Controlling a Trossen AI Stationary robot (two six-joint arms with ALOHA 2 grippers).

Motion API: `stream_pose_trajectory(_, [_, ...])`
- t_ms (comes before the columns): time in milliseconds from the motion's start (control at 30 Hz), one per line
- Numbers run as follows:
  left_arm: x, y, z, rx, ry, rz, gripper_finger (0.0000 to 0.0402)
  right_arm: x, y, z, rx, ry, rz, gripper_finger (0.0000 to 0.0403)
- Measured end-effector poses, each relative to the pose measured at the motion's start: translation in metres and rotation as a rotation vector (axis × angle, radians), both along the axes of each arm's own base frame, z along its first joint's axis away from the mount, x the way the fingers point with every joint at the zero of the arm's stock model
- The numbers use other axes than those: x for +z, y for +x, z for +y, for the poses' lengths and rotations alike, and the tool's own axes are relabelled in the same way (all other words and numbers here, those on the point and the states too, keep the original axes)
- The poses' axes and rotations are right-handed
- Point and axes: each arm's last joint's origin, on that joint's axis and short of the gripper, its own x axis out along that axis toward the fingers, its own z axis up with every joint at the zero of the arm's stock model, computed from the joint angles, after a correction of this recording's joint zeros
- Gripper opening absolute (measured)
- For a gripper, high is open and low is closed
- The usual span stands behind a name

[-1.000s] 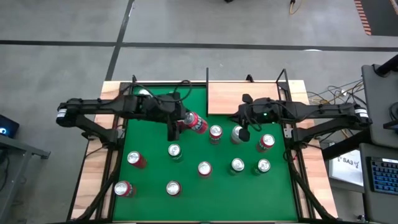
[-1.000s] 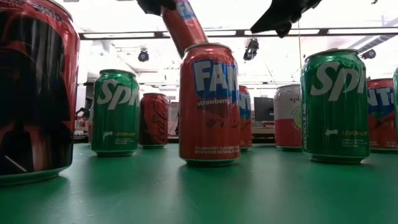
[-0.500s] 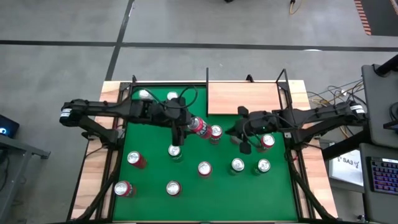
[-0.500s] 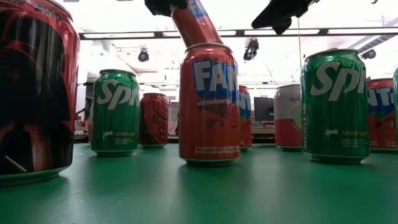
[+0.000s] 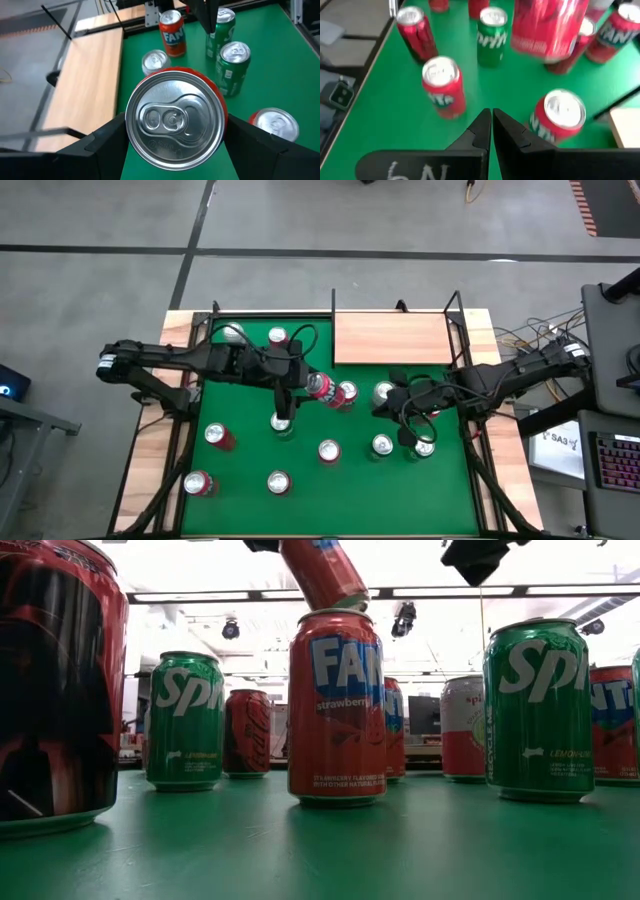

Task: Place canned beverage on shelf
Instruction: Put the red soda can on the shelf

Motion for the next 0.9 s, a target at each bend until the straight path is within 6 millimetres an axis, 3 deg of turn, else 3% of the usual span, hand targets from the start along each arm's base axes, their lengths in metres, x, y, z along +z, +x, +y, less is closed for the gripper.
stream_pose_trajectory(167, [0.023,0.012,0.011,-0.027,0.09,0.014,0.0267,0.002,-0.011,-0.003,-0.027,0.012,0.083,0.0009])
stream_pose_trajectory(433, [0.048,0.049,0.042,-0.091,0.259,0.184,0.0267,0.007,-0.023,-0.006,-0.023,0.005,0.089,0.0009])
stream_pose_trajectory(700, [0.052,0.084,0.073,-0.195,0.293,0.282,0.0267,0.011,-0.033,-0.008,-0.004,-0.017,0.088,0.0009])
stream_pose_trajectory(900, [0.051,0.082,0.09,-0.194,0.275,0.251,0.0267,0.009,-0.043,-0.01,0.003,-0.018,0.099,0.0009])
